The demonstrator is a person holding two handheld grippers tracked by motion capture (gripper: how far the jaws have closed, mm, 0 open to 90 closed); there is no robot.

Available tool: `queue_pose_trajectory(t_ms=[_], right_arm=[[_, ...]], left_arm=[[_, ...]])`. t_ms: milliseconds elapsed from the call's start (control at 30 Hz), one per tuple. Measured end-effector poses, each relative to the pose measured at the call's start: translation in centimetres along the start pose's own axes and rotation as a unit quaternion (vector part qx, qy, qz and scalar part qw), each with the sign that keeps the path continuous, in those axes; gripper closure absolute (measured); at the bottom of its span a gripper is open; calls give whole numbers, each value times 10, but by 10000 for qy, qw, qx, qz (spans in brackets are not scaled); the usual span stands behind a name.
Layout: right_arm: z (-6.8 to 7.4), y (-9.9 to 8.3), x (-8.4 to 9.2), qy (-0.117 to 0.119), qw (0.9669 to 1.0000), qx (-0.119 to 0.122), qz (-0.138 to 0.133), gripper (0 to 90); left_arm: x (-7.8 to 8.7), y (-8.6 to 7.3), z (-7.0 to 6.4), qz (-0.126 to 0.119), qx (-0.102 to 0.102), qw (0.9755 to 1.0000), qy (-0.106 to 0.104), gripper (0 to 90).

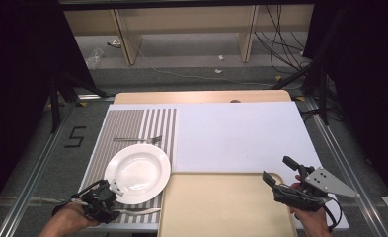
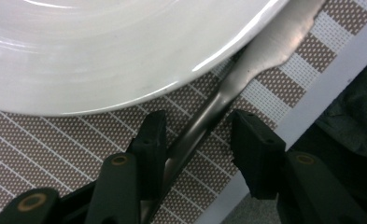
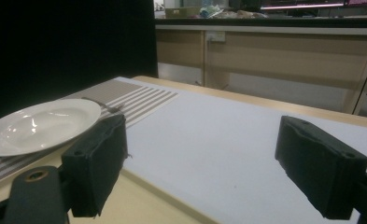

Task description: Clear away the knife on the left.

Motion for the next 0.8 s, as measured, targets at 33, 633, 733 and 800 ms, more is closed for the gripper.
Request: queue_pose_trajectory(t_ms=[33,633,733,800], right_arm=[[0,0,0,-4,10000,1,5,181],[0,-2,-1,-9,10000,41,67,185],[0,-2,-1,-2,10000,47,68,186],[1,-2,-1,3,10000,44,76,187]], left_arm=[[0,0,-1,3,-1,10000,-10,580],[-2,1,-8,216,-410,9989,-31,715],[-2,1,-9,207,-468,9987,-59,745],[-2,1,-10,232,-587,9980,-77,769]])
Point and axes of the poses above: each handheld gripper's, and its own axes: x roughly backward along the jaws, y roughly out of its top, z roughly to its left, the point moved 10 cm from there along -x, roughly forward along the jaws, and after that the axes turned 13 degrees about -y, right-handed, at the moved point
